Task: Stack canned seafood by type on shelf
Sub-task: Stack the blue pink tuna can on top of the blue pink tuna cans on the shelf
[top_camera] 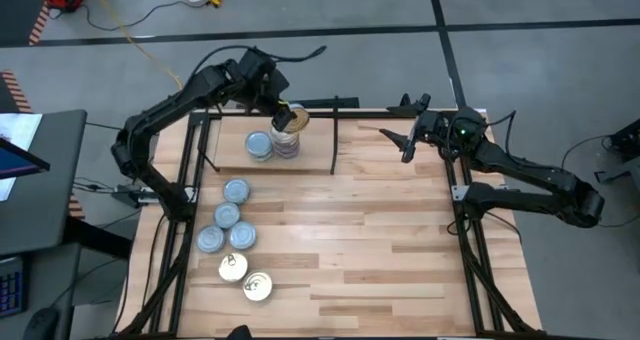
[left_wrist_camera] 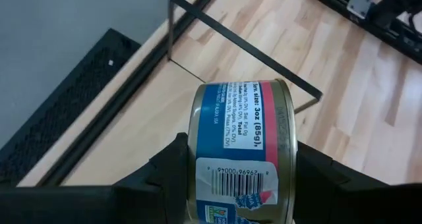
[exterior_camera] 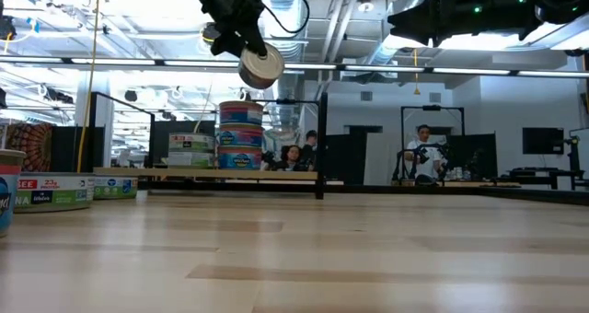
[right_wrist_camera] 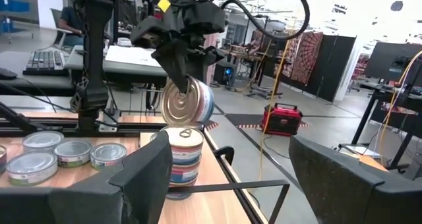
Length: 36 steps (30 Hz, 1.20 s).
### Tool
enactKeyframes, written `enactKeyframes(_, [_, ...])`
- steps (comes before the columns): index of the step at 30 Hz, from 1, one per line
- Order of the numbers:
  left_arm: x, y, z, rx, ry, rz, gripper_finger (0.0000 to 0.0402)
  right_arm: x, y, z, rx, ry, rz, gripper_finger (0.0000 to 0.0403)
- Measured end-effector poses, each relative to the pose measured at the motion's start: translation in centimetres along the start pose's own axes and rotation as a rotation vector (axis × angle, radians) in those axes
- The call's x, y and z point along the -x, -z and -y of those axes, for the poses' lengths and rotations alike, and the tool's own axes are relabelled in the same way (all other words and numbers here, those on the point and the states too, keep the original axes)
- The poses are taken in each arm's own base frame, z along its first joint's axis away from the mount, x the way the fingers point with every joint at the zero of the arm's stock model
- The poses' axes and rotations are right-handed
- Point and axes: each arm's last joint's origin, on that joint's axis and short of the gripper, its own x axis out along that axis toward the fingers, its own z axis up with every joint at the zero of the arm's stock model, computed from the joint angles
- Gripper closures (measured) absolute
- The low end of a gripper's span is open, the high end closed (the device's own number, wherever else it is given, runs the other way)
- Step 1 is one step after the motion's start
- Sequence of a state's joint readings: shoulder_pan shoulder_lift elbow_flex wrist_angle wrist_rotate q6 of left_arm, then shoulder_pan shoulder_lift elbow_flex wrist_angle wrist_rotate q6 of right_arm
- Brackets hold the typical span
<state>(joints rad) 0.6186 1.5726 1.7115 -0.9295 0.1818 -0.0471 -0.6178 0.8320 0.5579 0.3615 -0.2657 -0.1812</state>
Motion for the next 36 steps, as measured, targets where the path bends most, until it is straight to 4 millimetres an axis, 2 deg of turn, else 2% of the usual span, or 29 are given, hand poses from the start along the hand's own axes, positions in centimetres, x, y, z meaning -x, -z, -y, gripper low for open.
enactKeyframes(6, [-0.4, 0.5, -0.1, -0.019, 0.0, -0.003, 0.0218, 0.0, 0.0, 0.0, 0.005, -0.001, -0.003, 0.0072])
enactKeyframes(10, [-0.9, 2.5, -0.6, -0.017, -0.007, -0.012, 0.0218, 0.0, 0.2, 0.0, 0.006, -0.004, -0.019, 0.0072])
enactKeyframes(16, [-0.3, 4.5, -1.1, 0.054, 0.053, 0.152, 0.0218, 0.0, -0.1, 0.0, 0.008, 0.002, 0.013, 0.0072])
enactKeyframes(21, [-0.8, 6.1, -1.9, 0.191, 0.09, 0.154, 0.0214, 0.0, -0.2, 0.0, 0.007, 0.0, 0.017, 0.0072])
enactKeyframes(26, [-1.4, 6.9, -2.3, 0.302, 0.101, 0.173, 0.0209, 0.0, -0.2, 0.0, 0.001, 0.001, 0.022, 0.0072])
enactKeyframes(36, [-1.6, 7.0, -2.4, 0.358, 0.11, 0.175, 0.0206, 0.0, -0.2, 0.0, 0.004, 0.001, 0.02, 0.0072])
